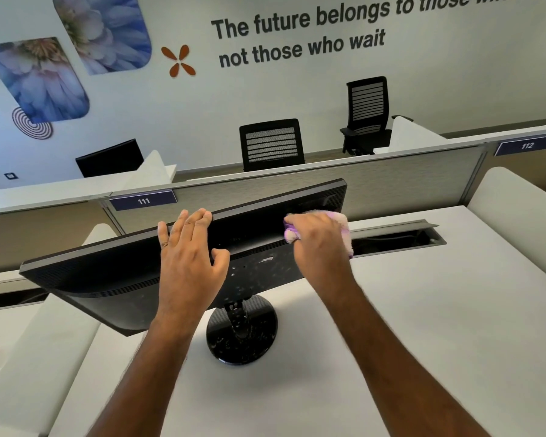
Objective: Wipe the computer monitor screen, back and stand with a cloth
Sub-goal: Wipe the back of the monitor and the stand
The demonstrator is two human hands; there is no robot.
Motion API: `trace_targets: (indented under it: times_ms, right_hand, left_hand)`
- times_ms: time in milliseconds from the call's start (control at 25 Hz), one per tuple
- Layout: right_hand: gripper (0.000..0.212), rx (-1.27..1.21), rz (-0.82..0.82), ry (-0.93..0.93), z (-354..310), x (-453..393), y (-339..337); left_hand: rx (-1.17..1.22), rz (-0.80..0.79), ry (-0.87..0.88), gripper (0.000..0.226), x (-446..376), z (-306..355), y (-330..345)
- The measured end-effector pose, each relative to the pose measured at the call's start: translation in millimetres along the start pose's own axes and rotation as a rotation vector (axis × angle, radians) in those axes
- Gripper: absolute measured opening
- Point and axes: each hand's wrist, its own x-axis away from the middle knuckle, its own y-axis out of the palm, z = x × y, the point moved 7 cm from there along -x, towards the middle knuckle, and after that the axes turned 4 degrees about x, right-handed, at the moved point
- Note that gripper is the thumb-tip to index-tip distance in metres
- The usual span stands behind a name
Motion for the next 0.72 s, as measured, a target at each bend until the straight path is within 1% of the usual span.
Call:
trace_targets:
  times_ms: [120,160,280,400,480,600,720]
  right_hand:
    - [0.041,-0.034,-0.094,-0.055,-38.2,5.9,13.0]
    - [0.040,-0.062,-0.103,-0.072,-43.6,8.2,13.4]
    - [0.038,-0.061,-0.054,-0.042,-21.7,6.6,3.0]
    - [0.033,0.088,0.003,0.057,20.7,5.0,-7.8]
    - [0.035,0.184,0.021,0.107,30.2,7.6,-8.7]
    - [0.036,0.256,0.037,0.100,16.1,10.3,-3.0]
    - [0.034,0.252,0.048,0.055,-21.1,10.7,7.6]
  left_hand:
    - [0.007,0.004,-0.004,0.058,0.3,-2.1,0.3]
    - [0.006,-0.001,0.003,0.058,1.2,-3.6,0.4]
    - [0.006,-0.018,0.030,0.061,4.1,-7.2,0.2]
    - [0.025,-0.030,0.045,0.063,6.0,-8.3,0.4]
    - [0.049,-0.024,0.039,0.062,5.4,-9.3,0.2]
    - [0.093,0.001,0.011,0.060,5.0,-9.9,-0.5]
    - [0.115,0.009,-0.010,0.060,5.5,-7.8,-0.6]
